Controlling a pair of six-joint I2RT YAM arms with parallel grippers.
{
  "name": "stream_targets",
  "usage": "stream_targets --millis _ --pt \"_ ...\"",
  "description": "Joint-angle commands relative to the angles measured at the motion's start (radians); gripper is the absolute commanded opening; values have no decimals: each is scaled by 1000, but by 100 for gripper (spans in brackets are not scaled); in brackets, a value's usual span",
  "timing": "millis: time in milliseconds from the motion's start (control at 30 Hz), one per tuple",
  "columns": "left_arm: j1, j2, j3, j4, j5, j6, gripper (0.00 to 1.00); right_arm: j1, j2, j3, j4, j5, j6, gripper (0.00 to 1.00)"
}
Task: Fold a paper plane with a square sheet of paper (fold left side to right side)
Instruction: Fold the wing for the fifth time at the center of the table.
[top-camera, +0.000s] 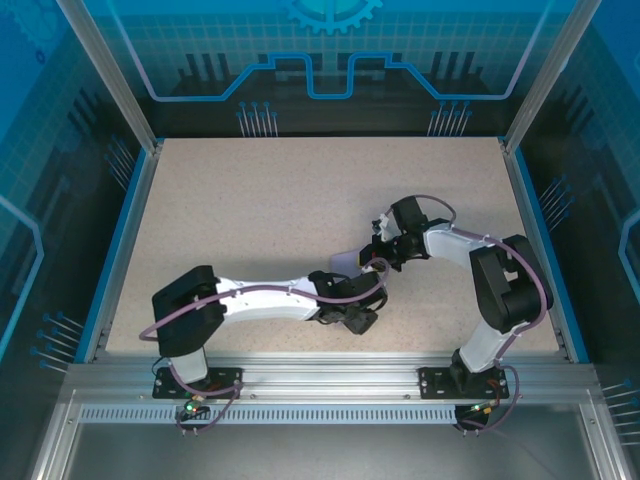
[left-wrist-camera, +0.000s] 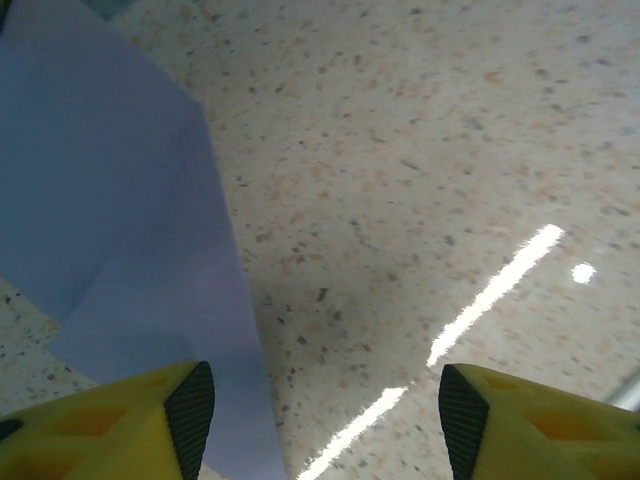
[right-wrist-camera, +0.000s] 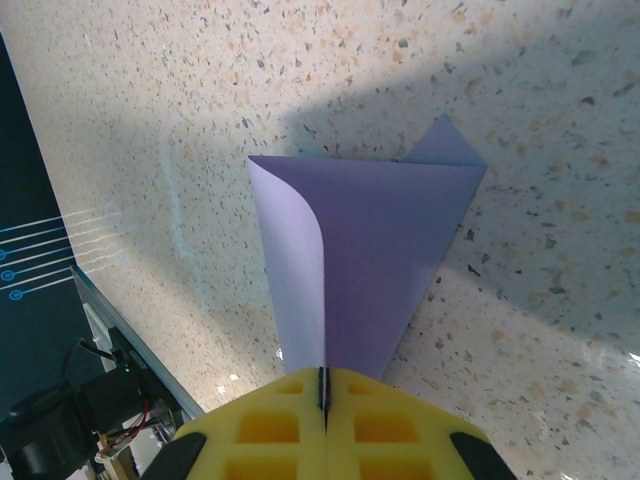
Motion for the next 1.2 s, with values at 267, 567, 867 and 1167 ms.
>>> stream_targets --millis 267,567,867,1167 --pt "-7 98 106 -161 -122 -69 56 18 35 27 -14 -20 17 0" --pt "-7 144 133 -204 -156 -74 47 18 41 27 -15 -23 13 0" --pt "-6 154 137 -206 -154 -71 35 20 47 28 -17 -21 11 0" --pt "-7 162 139 -206 -151 -72 19 20 51 32 -24 -8 7 0"
